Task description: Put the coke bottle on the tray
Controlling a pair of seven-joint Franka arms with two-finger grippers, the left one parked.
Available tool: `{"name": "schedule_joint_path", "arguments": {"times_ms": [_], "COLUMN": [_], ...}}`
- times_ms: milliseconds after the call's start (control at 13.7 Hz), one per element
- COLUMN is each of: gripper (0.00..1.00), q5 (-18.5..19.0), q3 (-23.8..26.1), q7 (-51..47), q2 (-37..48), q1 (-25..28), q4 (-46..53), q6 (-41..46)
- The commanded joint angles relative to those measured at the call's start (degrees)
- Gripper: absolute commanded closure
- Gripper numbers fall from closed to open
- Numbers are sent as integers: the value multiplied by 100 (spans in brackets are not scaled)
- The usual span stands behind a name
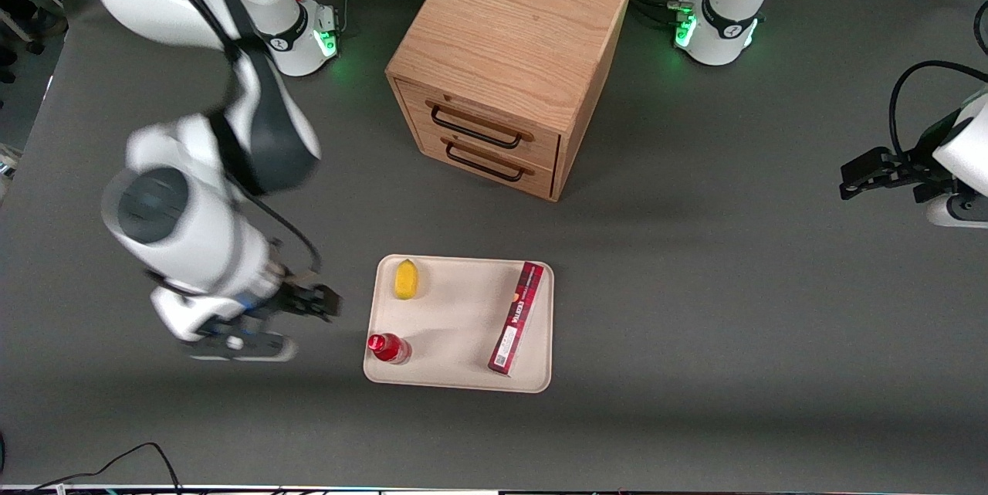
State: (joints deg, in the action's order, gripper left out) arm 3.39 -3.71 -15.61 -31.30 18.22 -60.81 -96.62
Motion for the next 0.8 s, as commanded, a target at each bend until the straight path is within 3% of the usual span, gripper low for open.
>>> {"name": "schedule_joint_path", "arguments": {"times_ms": [0,439,732], "gripper": [0,0,0], "q5": [-22,-163,-277], "q3": [63,-155,-525], "q7": [716,1156,1533], "q2": [1358,3628,3833], "q1": [-511,-1145,-1145], "q4": [-1131,-2838,-2901], "q6": [275,520,811]}}
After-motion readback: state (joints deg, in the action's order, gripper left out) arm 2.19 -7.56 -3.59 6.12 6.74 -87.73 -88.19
